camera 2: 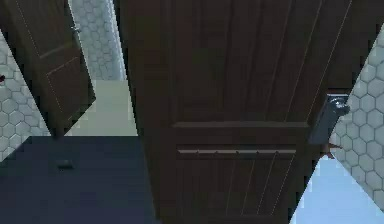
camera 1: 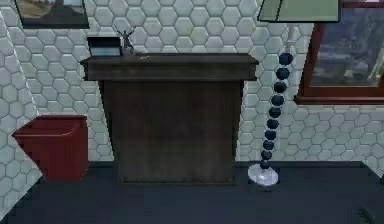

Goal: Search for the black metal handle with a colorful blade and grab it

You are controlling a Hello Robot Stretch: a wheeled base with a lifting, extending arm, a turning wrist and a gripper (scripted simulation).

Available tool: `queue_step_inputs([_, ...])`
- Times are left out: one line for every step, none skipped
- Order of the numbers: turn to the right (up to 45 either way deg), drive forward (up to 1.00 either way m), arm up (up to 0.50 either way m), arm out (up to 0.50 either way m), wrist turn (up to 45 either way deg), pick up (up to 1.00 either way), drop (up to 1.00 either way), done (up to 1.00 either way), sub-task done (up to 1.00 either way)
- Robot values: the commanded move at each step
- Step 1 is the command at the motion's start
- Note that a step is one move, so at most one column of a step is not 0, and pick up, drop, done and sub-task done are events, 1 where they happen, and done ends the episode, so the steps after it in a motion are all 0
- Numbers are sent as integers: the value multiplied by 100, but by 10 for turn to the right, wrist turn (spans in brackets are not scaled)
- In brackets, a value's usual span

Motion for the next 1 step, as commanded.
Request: queue_step_inputs([-450,0,0,0,0,0,0,0,0])
